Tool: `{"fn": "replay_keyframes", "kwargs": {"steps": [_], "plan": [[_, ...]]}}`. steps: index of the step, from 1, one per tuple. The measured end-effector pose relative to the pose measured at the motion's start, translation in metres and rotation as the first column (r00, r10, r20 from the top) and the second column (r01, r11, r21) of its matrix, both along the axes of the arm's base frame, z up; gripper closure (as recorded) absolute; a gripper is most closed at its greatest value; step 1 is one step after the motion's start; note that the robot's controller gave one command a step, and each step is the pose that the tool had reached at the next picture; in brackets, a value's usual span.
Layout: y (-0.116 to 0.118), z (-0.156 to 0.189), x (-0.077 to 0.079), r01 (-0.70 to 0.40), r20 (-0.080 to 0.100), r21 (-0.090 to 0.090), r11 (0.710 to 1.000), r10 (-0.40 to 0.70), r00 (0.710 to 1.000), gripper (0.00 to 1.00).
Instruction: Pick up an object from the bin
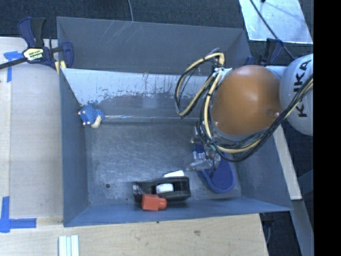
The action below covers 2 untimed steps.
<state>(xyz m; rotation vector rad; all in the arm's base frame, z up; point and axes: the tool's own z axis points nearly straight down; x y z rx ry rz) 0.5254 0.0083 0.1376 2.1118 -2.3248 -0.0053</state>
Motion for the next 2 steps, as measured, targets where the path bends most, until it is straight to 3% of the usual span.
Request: {"fn": "replay_keyframes", "kwargs": {"steps": [1,2], "plan": [[-0.001,0.001,0.001,0.004,0.002,-0.001,1.000,-0.004,1.000,0.00],[-0.039,-0.043,0.002,-0.480,0.002,0.000,0.877,0.480,0.877,0.00]]}}
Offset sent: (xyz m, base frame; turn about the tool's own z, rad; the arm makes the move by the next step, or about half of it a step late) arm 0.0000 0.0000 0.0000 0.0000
